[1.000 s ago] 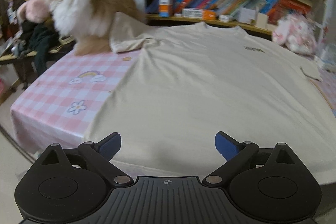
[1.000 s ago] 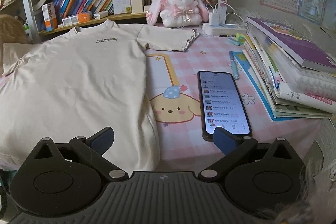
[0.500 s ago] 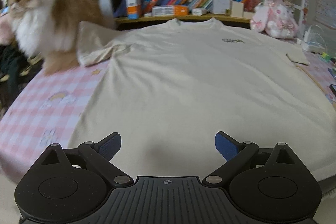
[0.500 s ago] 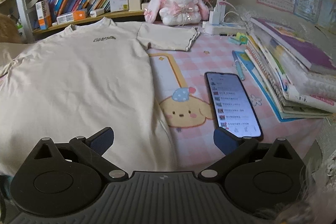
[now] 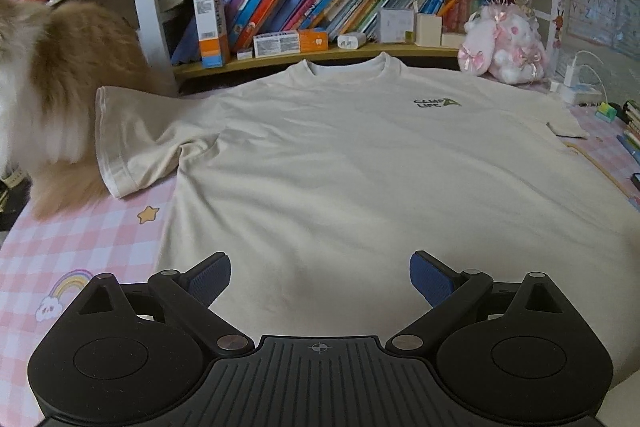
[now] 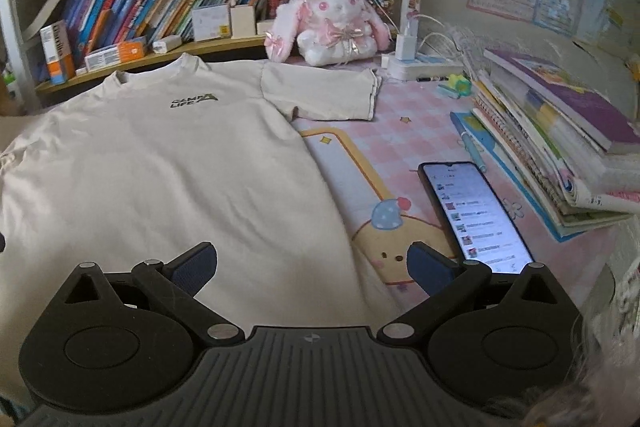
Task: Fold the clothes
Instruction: 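Open both grippers and pull them back above the flattened shirt, then grasp the other shirt side with the right gripper and fold it toward the collar, then release the folded side and withdraw the right gripper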
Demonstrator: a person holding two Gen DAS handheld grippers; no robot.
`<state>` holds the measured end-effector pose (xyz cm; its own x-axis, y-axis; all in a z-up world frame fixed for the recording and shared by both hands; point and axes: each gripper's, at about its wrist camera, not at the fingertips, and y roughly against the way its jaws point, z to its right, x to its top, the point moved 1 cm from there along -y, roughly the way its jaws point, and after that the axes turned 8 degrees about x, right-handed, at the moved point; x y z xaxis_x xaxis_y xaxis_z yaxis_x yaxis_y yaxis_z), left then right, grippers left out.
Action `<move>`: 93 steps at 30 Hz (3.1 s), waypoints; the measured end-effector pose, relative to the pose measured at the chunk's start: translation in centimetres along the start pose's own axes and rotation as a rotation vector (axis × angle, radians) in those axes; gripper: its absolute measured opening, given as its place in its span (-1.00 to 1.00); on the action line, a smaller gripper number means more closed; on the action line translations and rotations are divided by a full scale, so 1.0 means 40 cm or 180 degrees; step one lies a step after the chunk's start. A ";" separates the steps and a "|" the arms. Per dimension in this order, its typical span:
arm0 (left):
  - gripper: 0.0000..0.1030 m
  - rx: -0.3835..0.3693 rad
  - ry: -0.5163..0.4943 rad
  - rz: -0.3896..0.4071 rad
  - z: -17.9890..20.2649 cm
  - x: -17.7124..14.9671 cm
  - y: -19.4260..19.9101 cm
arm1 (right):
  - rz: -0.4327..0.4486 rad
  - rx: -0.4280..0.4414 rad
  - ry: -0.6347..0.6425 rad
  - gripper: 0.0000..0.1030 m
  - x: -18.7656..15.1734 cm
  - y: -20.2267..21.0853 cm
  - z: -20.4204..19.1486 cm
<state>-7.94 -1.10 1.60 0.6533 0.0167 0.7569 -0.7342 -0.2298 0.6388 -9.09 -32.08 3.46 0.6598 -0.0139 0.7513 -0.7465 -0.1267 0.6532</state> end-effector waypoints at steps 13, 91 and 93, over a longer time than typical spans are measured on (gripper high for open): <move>0.96 -0.0144 -0.0087 -0.0004 -0.055 -0.009 -0.066 | -0.0028 0.0097 -0.0307 0.99 0.054 -0.025 -0.053; 0.96 0.1441 0.0468 -0.0672 0.071 -0.074 -0.079 | -0.0437 0.1917 0.0863 0.30 0.459 -0.615 -0.182; 0.96 0.1430 0.0454 -0.0647 0.076 -0.069 -0.083 | -0.0397 0.1839 0.0858 0.38 0.443 -0.585 -0.163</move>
<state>-6.74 -3.35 -3.05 0.7198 0.2300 0.6549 -0.4227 -0.6032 0.6764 19.50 -22.88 2.08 0.6377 0.2753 0.7194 -0.4494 -0.6256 0.6377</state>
